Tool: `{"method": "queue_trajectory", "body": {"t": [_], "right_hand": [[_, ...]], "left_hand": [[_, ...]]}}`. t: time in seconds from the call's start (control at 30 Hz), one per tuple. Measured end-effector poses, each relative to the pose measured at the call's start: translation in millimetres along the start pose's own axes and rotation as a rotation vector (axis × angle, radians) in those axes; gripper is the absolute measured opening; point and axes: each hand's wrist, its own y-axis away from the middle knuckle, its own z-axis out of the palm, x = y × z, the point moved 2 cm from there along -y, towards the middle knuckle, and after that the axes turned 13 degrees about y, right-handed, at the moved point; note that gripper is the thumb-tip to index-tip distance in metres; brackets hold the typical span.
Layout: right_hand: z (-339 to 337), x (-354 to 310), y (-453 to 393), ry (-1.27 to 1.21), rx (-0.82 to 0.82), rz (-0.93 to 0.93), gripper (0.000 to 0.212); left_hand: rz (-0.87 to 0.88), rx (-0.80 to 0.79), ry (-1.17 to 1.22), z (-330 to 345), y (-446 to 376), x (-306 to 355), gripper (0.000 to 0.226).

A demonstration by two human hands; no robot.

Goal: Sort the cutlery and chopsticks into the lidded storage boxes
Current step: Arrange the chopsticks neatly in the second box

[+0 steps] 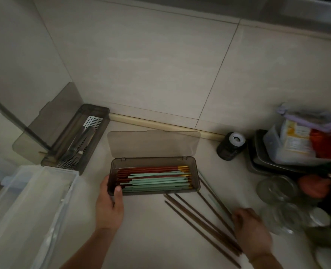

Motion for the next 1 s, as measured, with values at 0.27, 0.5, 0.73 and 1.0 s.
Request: {"method": "queue_trajectory", "body": {"t": [0.27,0.5,0.73,1.0], "right_hand": [[-4,-3,-2,-0.073,-0.047,0.16,0.014],[-25,4,-12,-1.012,-0.141,0.469,0.007],[-44,-19,-20,-1.167,0.222,0.428,0.017],[-48,-97,-36,-0.737,0.131,-0.212,0.026]], "left_hand": [[-0.006,-0.001,-0.011,0,0,1,0.053],[-0.026,-0.023,0.015,-1,0,2,0.056],[-0.023,-0.032,0.044,-3,-1,1,0.052],[-0.022,-0.031,0.058,-3,-2,0,0.047]]}}
